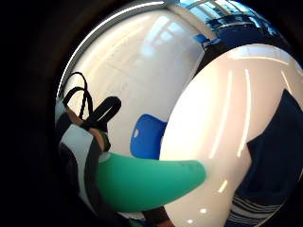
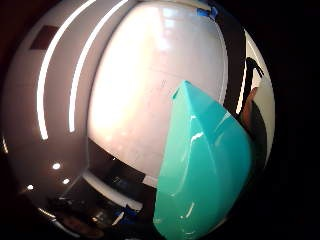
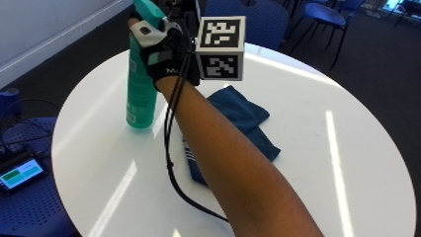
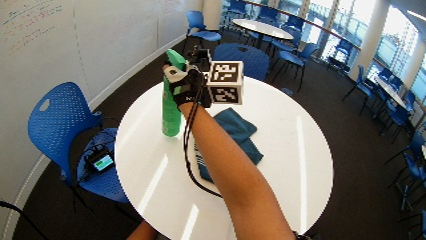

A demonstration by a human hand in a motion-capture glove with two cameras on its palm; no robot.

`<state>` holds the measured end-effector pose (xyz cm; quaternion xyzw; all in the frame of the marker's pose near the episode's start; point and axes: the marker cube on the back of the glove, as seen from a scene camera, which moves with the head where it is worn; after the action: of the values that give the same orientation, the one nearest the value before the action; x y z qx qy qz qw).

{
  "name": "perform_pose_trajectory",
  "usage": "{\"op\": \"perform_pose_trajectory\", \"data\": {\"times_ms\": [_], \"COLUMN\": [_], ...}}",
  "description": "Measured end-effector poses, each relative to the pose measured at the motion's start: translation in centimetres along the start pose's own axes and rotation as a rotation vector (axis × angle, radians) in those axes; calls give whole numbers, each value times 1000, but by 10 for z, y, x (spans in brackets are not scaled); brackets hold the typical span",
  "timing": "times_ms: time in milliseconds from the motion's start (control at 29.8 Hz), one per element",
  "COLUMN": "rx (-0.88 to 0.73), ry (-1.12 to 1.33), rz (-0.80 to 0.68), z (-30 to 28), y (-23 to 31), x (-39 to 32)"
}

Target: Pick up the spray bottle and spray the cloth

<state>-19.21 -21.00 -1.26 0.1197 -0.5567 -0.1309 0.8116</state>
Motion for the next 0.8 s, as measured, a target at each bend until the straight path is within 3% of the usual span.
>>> {"op": "perform_pose_trajectory", "data": {"times_ms": [804], "rx": [-131], "ry": [24], "rz": [-87], "z": [36], "y": [18], "x": [-40]}}
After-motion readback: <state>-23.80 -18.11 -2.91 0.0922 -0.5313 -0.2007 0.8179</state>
